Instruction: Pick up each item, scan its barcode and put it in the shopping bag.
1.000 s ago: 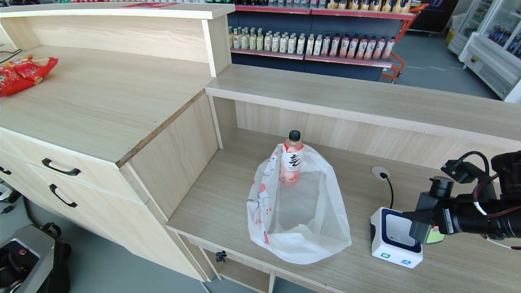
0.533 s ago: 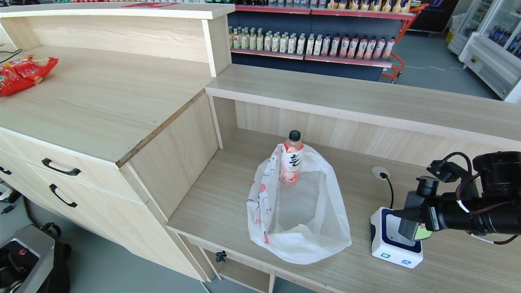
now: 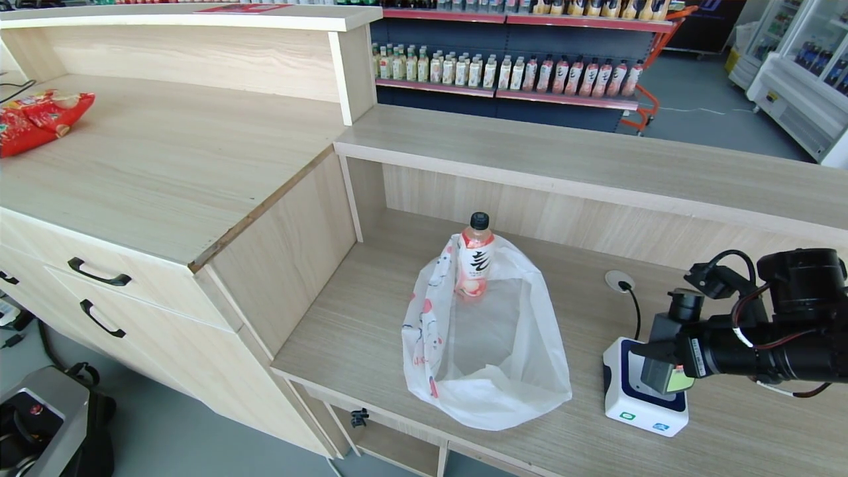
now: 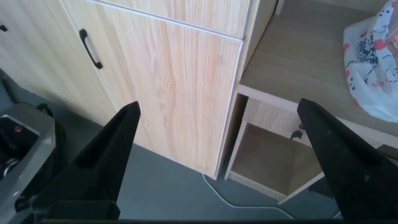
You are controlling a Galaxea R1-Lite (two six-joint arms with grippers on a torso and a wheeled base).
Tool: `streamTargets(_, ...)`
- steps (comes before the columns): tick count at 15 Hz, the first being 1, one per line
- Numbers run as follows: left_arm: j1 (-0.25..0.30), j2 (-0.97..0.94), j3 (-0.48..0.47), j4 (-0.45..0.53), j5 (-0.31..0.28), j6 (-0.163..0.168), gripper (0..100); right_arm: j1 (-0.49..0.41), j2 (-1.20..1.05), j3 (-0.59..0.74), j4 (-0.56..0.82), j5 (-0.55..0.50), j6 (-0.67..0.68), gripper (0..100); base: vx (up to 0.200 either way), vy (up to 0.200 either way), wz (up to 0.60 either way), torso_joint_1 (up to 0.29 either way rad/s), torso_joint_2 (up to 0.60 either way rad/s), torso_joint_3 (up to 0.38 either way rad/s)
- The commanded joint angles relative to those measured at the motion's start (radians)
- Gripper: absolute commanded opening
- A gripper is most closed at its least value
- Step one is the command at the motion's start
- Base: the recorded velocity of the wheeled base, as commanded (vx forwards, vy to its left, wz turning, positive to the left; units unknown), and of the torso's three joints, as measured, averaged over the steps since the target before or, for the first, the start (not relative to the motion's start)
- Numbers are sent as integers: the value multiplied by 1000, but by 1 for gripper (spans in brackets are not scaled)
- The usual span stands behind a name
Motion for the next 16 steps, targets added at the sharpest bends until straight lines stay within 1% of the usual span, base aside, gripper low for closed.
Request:
streamTargets(1,0,0,0,0,0,0,100,3,1,1,-1,-1,0,0,0,0,0,0,0,0)
streamTargets(10,0,0,0,0,0,0,100,3,12,4,-21,-1,1,0,0,0,0,0,0,0)
streamTargets(13,0,0,0,0,0,0,100,3,-21,1,-24,0,3,0,0,0,0,0,0,0)
streamTargets(14,0,0,0,0,0,0,100,8,-56,4,-73,2,3,0,0,0,0,0,0,0)
streamTargets(15,0,0,0,0,0,0,100,23,-88,19,-159,2,0,0,0,0,0,0,0,0)
streamTargets(16,0,0,0,0,0,0,100,26,-107,27,-199,2,0,0,0,0,0,0,0,0)
